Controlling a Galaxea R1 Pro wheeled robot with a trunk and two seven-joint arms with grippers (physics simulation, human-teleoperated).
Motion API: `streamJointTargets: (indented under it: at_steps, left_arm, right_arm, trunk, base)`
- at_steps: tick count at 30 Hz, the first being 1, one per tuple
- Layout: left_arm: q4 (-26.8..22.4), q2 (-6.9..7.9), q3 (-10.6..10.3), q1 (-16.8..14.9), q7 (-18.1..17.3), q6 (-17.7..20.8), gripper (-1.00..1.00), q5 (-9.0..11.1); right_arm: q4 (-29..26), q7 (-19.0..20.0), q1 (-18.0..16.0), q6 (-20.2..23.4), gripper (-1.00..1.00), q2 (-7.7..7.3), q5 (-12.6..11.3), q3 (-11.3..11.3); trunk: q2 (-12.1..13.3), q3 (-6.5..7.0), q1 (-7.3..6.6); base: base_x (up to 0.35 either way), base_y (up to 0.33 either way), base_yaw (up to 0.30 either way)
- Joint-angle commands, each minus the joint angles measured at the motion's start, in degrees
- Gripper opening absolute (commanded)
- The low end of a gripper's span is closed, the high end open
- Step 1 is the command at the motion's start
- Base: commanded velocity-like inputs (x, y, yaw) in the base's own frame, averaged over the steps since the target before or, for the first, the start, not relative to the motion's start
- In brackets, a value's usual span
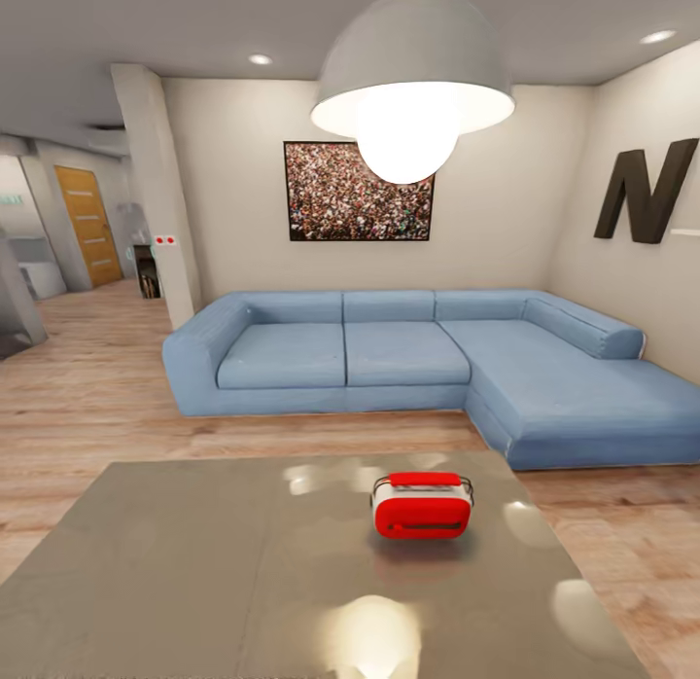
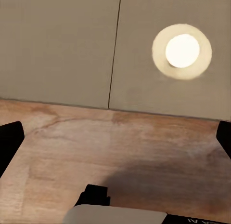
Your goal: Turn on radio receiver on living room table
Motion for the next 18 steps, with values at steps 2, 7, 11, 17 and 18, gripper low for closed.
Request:
streamJointTargets:
  at_steps: [2,7,11,17,18]
  left_arm:
    - [0.0,0.0,0.0,0.0,0.01,0.0,1.0,0.0]
    - [0.0,0.0,0.0,0.0,0.07,0.0,1.0,0.0]
    - [0.0,0.0,0.0,0.0,0.08,0.0,1.0,0.0]
    - [0.0,0.0,0.0,0.0,0.06,0.0,1.0,0.0]
    - [0.0,0.0,0.0,0.0,0.05,0.0,1.0,0.0]
  right_arm:
    - [0.0,0.0,0.0,0.04,1.0,0.0,0.01,0.0]
    - [0.0,0.0,0.0,0.05,1.0,0.0,-0.03,0.0]
    - [0.0,0.0,0.0,0.04,1.0,0.0,-0.01,0.0]
    - [0.0,0.0,0.0,-0.01,1.0,0.0,-0.06,0.0]
    - [0.0,0.0,0.0,-0.02,1.0,0.0,-0.06,0.0]
  trunk:
    - [0.0,0.0,0.0]
    - [0.0,0.0,0.0]
    - [0.0,0.0,0.0]
    - [0.0,0.0,0.0]
    - [0.0,0.0,0.0]
  base:
    - [0.0,-0.006,0.082]
    - [0.0,-0.191,0.022]
    - [0.0,-0.161,0.004]
    - [0.0,-0.022,0.001]
    - [0.0,-0.031,0.0]
